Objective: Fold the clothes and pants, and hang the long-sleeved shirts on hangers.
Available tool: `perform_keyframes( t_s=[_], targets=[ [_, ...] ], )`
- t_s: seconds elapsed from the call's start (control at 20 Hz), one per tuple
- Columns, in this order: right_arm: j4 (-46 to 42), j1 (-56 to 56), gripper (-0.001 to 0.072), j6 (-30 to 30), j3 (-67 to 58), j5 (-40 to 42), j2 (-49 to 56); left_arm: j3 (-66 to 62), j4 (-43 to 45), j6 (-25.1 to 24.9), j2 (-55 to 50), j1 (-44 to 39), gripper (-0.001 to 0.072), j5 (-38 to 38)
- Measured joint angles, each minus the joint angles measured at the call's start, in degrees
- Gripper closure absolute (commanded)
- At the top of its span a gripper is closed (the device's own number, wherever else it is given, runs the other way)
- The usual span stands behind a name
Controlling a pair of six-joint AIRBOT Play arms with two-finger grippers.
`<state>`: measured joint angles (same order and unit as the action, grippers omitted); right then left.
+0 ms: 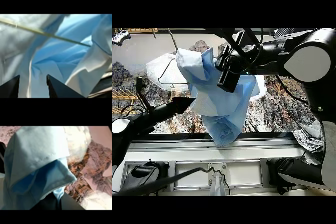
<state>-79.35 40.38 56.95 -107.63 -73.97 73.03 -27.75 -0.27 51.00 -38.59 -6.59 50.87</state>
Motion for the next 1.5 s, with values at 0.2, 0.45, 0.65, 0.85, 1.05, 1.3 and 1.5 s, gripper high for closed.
perform_keyframes(
  t_s=[0.2,0.45,0.65,0.85,1.05,1.3,1.5],
  targets=[
    [1.03,0.00,0.0690,0.11,0.00,-0.50,-0.09,0.07,-0.07,-0.42,0.13,-2.38,0.0695,-4.20],
    [2.23,0.00,0.0691,1.29,0.02,-1.70,-1.64,0.17,1.40,-0.39,0.13,-3.04,0.0695,-10.51],
    [2.73,0.00,0.0691,6.71,0.02,0.17,-2.91,0.17,1.27,-0.39,0.15,-3.13,0.0694,-13.68],
    [4.20,0.02,0.0692,10.54,0.02,1.42,-3.32,0.17,-1.49,-0.42,0.20,-3.15,0.0694,-16.17],
    [5.77,0.00,0.0692,12.57,0.02,2.21,-3.69,0.17,-2.40,-0.42,0.20,-3.15,0.0694,-21.05],
    [7.41,-0.02,0.0692,14.03,0.02,3.87,-4.59,0.17,-2.75,-0.44,0.20,-2.80,0.0695,-26.93],
    [5.84,-0.02,0.0692,14.16,0.02,3.89,-5.05,0.17,-2.80,-0.46,0.20,-0.57,0.0696,-28.09]
  ],
)
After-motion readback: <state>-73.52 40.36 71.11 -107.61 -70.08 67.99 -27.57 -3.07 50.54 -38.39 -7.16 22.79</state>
